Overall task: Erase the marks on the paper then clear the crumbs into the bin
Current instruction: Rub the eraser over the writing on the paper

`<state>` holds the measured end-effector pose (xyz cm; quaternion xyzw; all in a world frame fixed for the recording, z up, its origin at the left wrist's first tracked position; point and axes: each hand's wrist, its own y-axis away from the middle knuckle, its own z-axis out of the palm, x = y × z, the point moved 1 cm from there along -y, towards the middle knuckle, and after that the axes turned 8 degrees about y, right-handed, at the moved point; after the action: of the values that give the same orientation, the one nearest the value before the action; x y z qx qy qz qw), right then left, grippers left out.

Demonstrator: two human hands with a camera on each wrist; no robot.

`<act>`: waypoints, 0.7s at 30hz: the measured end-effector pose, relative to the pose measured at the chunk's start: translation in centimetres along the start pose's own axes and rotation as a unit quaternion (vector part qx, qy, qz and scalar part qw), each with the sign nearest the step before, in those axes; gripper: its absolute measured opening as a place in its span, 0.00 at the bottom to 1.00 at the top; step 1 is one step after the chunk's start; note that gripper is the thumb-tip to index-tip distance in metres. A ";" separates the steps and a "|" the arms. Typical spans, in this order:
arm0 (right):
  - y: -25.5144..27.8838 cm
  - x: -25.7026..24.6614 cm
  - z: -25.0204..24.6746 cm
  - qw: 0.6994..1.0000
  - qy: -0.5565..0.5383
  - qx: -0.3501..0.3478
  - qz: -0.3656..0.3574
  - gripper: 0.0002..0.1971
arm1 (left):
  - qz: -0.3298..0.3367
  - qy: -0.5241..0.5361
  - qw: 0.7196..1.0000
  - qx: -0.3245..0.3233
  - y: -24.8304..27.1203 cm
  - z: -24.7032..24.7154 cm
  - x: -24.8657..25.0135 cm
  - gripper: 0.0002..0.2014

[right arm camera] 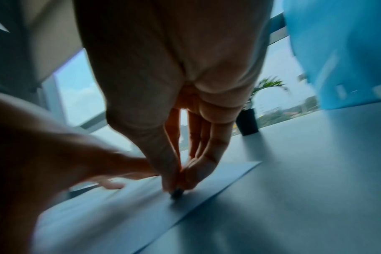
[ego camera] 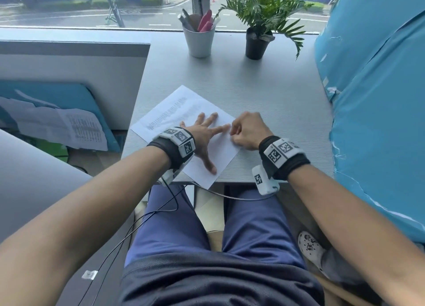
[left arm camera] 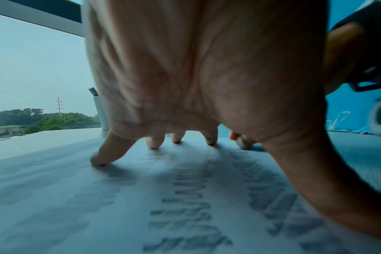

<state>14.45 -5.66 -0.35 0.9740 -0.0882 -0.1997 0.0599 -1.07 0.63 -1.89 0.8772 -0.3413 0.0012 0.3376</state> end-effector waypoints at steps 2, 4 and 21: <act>1.1 -0.9 0.9 0.997 0.007 -0.060 -0.043 0.05 | -0.003 -0.003 1.000 -0.004 0.1 -0.1 0.2 0.74; 0.6 -0.3 0.2 0.997 0.000 -0.078 -0.030 0.05 | -0.003 -0.006 1.000 -0.006 0.4 -0.2 0.3 0.74; 0.9 0.1 0.2 0.998 -0.009 -0.054 -0.018 0.04 | -0.020 -0.022 1.000 -0.009 0.6 -0.4 0.9 0.74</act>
<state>14.29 -6.61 -0.43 0.9689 -0.0606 -0.2143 0.1078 -0.68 -0.01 -1.04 0.8807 -0.3310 -0.0281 0.3376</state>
